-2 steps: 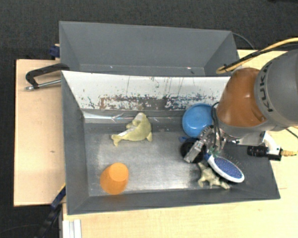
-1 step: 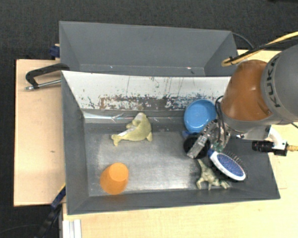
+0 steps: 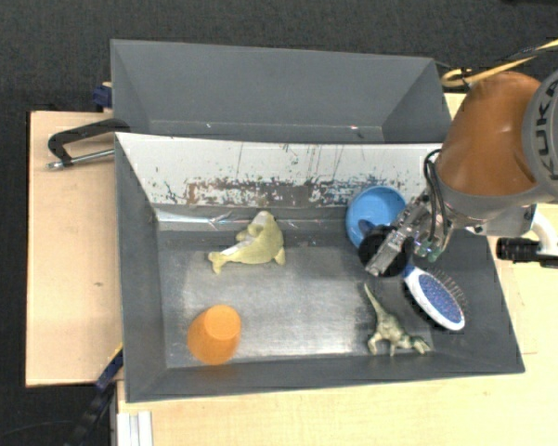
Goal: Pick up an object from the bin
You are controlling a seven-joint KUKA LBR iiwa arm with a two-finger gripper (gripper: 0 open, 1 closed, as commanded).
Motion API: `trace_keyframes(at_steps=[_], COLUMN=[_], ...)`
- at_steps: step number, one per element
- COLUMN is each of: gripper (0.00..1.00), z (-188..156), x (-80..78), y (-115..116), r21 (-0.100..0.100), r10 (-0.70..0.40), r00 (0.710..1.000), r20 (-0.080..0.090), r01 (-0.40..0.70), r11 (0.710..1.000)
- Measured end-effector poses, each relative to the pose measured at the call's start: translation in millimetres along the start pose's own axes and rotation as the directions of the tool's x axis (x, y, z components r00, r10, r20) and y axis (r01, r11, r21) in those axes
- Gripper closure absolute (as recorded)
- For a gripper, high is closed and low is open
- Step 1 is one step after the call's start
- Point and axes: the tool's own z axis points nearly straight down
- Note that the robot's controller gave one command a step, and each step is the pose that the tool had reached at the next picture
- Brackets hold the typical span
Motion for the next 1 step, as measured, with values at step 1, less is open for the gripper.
trace_keyframes(at_steps=[1], gripper=[1.0], z=[-10.2], x=[-0.7], y=[1.1], r21=[0.003], r10=[-0.002], r00=[1.0], r20=[-0.004], r01=[0.002], r11=[1.0])
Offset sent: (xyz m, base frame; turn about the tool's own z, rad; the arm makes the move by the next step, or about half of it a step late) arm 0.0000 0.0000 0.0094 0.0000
